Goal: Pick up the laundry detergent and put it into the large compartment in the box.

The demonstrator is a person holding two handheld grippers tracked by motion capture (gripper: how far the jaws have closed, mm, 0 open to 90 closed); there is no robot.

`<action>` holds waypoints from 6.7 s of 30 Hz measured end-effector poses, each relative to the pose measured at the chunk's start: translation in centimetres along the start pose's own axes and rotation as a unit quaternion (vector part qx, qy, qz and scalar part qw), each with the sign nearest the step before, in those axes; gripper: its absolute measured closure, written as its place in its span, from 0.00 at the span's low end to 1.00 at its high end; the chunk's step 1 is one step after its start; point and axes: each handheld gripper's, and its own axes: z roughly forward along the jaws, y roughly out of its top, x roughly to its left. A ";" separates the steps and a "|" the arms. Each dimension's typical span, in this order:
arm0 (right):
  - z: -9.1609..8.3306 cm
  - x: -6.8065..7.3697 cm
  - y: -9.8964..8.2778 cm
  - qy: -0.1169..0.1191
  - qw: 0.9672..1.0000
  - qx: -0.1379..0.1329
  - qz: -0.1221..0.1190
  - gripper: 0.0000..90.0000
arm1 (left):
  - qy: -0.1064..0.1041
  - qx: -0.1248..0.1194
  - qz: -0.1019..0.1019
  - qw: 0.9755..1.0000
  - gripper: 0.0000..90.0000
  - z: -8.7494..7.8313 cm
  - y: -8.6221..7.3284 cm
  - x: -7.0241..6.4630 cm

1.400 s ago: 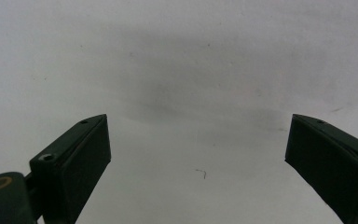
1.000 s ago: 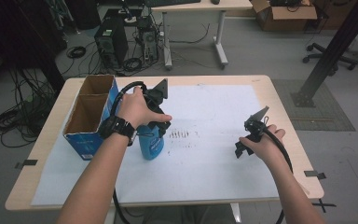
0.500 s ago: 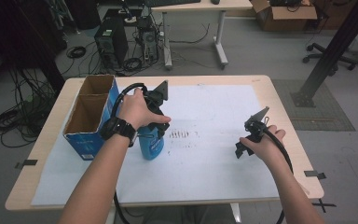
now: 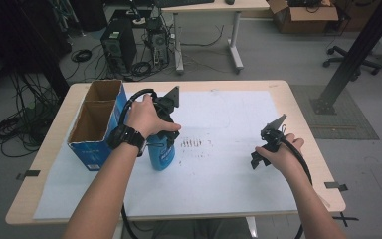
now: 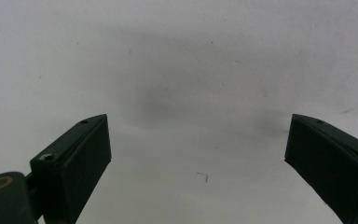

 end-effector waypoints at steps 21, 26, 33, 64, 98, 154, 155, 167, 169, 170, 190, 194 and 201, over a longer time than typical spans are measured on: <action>-0.1 -0.1 -0.1 0.000 1.000 0.001 0.002 0.08 | 0.005 -0.002 0.005 1.000 0.32 -0.2 0.1 0.0; -0.1 -0.1 -0.1 0.000 1.000 0.000 0.001 0.08 | 0.005 -0.003 0.004 1.000 0.32 -0.2 0.0 0.0; -0.2 -0.1 -0.2 0.000 1.000 -0.001 0.000 0.08 | 0.005 -0.003 0.004 1.000 0.35 -0.3 -0.1 0.0; -0.1 -0.1 -0.2 0.002 1.000 0.000 0.001 0.08 | 0.008 -0.001 -0.001 1.000 0.41 -0.4 0.0 0.3; -2.7 0.1 0.2 0.018 1.000 -0.020 0.001 0.08 | -0.003 -0.023 -0.030 0.999 0.42 -11.2 0.0 1.5; -2.6 -0.4 0.9 0.016 1.000 -0.013 0.010 0.08 | 0.019 -0.040 -0.246 0.968 0.42 -12.9 -8.5 16.7; -2.5 -0.4 0.9 0.016 1.000 -0.011 0.010 0.08 | 0.017 -0.036 -0.246 0.969 0.42 -12.4 -8.4 16.7; -1.7 -0.3 0.9 0.016 1.000 -0.006 0.008 0.08 | 0.005 -0.019 -0.247 0.969 0.42 -8.1 -8.1 17.5; -1.6 -0.3 0.9 0.014 1.000 -0.004 0.008 0.08 | 0.004 -0.018 -0.247 0.969 0.42 -7.6 -8.1 17.5; -1.6 -0.3 0.9 0.014 1.000 -0.004 0.008 0.08 | 0.004 -0.018 -0.247 0.969 0.42 -7.6 -8.1 17.5; -0.9 -0.2 1.0 0.013 1.000 0.003 0.005 0.08 | -0.005 0.005 -0.243 0.970 0.42 -2.9 -7.5 17.8; -0.8 -0.2 1.0 0.014 1.000 0.003 0.006 0.08 | -0.005 0.008 -0.241 0.970 0.42 -2.4 -7.4 17.8; -0.7 -0.3 1.1 0.013 1.000 0.004 0.007 0.08 | -0.005 0.012 -0.241 0.971 0.42 -1.7 -7.4 17.9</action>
